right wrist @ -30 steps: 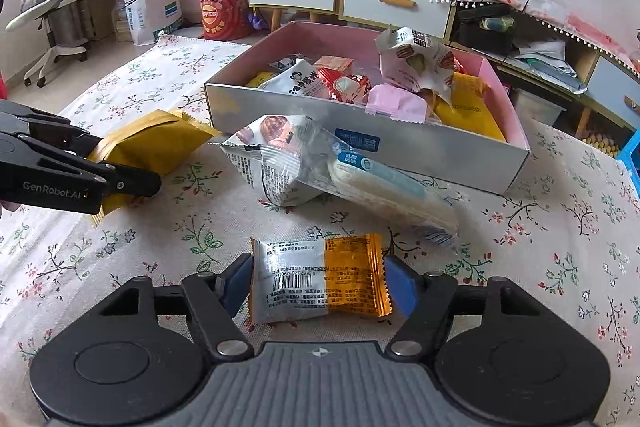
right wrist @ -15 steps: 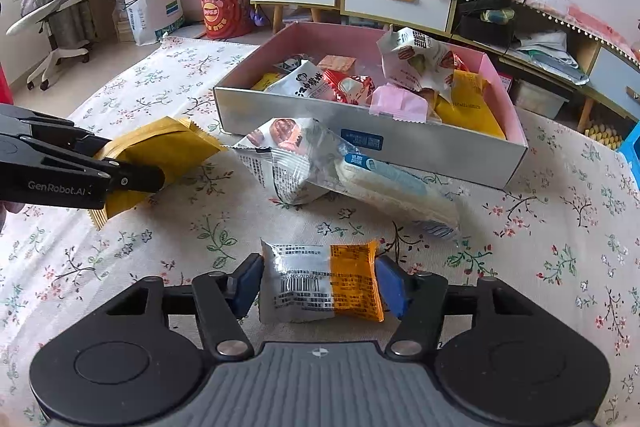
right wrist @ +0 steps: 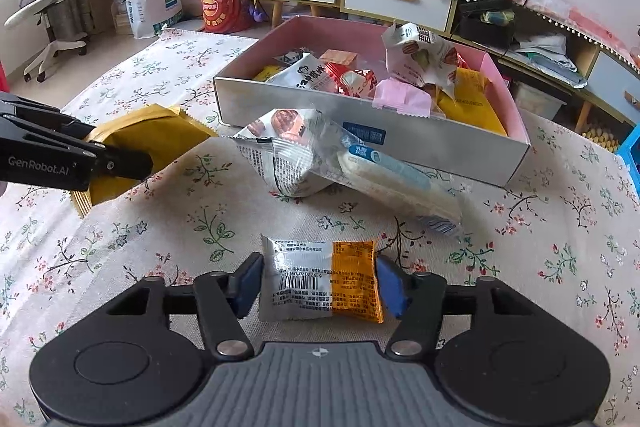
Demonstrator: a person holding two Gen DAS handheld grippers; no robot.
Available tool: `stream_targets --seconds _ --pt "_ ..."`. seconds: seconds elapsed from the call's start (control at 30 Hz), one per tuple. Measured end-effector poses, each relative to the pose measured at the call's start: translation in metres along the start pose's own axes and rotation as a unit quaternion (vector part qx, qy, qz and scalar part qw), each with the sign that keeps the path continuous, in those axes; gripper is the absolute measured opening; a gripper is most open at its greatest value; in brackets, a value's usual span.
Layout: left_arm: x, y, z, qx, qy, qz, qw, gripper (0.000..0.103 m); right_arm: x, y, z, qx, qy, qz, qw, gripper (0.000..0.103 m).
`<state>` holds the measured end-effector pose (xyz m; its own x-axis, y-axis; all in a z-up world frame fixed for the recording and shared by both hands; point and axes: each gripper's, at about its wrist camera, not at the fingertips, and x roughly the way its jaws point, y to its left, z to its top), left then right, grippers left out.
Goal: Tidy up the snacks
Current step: 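Lift and carry the yellow bag and silver-orange bar over the box with both grippers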
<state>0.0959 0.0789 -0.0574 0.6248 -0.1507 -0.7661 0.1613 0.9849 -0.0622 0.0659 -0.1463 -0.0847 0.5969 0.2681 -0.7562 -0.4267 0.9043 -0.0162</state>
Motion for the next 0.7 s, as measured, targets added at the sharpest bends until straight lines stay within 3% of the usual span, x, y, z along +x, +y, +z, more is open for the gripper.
stream_targets --seconds 0.1,0.3,0.5,0.7 --pt "0.000 0.001 0.000 -0.004 0.006 0.002 1.0000 0.040 -0.001 -0.001 0.001 0.005 0.002 0.001 1.000 0.042" --pt "-0.002 0.003 0.000 -0.015 0.008 0.005 0.9998 0.040 -0.005 -0.015 0.008 0.056 0.006 0.022 0.998 0.041" --pt "-0.006 0.003 0.002 -0.022 0.007 0.001 0.9997 0.040 -0.010 -0.043 0.014 0.156 0.011 0.067 0.985 0.041" --pt "-0.013 0.002 0.003 -0.028 0.001 -0.008 0.9996 0.040 -0.021 -0.050 0.018 0.201 0.001 0.099 0.975 0.041"
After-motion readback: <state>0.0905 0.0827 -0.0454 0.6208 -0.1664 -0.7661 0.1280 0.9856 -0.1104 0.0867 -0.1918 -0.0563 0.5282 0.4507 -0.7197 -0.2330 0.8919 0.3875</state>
